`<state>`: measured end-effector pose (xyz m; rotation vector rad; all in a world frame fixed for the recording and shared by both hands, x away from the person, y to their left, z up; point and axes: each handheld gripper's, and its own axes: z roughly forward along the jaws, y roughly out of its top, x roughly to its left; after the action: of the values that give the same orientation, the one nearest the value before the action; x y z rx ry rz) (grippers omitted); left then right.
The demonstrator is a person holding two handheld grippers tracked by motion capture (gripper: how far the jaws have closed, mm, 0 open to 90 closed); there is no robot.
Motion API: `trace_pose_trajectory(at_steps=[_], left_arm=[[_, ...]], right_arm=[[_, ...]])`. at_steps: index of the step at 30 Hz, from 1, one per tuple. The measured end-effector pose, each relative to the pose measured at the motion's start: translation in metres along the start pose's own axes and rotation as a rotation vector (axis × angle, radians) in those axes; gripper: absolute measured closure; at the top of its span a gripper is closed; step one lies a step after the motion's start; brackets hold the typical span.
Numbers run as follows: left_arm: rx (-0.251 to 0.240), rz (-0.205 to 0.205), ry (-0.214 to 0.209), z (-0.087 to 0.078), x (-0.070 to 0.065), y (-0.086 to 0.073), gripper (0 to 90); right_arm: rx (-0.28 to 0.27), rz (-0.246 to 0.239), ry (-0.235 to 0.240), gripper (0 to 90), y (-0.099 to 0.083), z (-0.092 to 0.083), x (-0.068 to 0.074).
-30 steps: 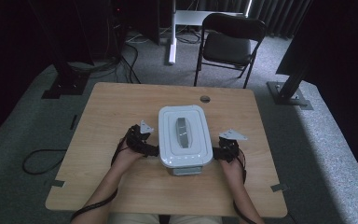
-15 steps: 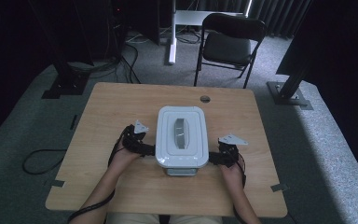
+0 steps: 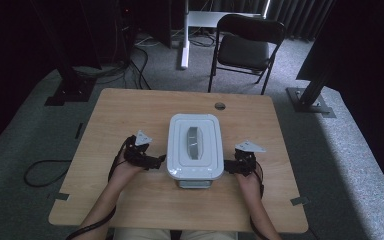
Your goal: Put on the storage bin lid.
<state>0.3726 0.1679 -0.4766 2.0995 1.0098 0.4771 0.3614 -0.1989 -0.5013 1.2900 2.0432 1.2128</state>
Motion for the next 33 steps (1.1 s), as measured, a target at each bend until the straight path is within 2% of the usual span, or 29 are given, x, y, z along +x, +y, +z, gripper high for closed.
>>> trace_pose_trajectory(at_steps=[5, 23, 30, 33], left_arm=[[-0.001, 0.005, -0.003, -0.008, -0.001, -0.006, 2.4], [0.001, -0.008, -0.004, -0.026, 0.003, -0.026, 2.4], [0.007, -0.013, 0.008, -0.033, 0.006, -0.037, 2.4], [0.01, -0.03, 0.013, -0.037, 0.01, -0.047, 2.4]], right_arm=[[-0.007, 0.006, 0.011, 12.5, 0.0, -0.003, 0.0], [-0.011, 0.017, -0.046, 12.5, -0.01, -0.022, -0.013], [-0.013, 0.023, -0.062, 12.5, -0.015, -0.029, -0.017], [-0.015, 0.029, -0.073, 12.5, -0.02, -0.035, -0.02]])
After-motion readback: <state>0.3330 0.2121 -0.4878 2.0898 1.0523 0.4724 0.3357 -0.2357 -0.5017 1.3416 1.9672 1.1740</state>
